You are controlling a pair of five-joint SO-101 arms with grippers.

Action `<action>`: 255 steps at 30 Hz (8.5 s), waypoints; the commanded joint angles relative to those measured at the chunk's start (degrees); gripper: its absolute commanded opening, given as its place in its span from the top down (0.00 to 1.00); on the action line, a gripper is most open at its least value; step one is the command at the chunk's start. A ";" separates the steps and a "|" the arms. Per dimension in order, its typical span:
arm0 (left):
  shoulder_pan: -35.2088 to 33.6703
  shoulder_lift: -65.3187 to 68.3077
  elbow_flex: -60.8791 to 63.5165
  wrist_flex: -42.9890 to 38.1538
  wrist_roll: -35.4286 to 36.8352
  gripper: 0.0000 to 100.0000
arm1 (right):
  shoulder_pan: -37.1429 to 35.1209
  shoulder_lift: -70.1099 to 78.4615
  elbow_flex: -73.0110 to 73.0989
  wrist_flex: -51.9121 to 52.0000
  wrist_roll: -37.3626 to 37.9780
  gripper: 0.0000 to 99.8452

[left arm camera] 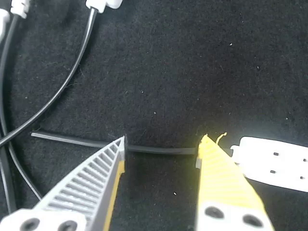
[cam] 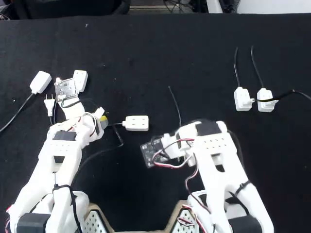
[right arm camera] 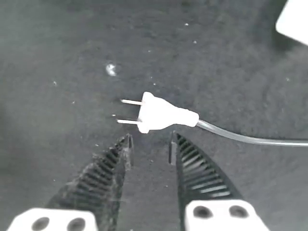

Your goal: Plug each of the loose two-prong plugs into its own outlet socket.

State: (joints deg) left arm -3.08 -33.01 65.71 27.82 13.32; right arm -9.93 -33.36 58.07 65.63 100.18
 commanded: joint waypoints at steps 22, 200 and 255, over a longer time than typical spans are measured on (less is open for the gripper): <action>-4.97 -2.20 -1.89 -0.44 0.53 0.75 | 4.92 -2.59 14.55 -25.49 10.20 0.88; -7.34 -2.11 -2.15 -0.35 0.53 0.75 | -14.15 13.76 -1.80 -7.47 -58.55 0.99; -7.16 -1.67 -2.15 -0.26 0.53 0.75 | -14.24 6.20 4.97 -20.04 -68.40 0.88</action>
State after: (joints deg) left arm -9.85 -33.36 65.71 27.82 13.32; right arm -22.42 -25.54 64.04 47.87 32.22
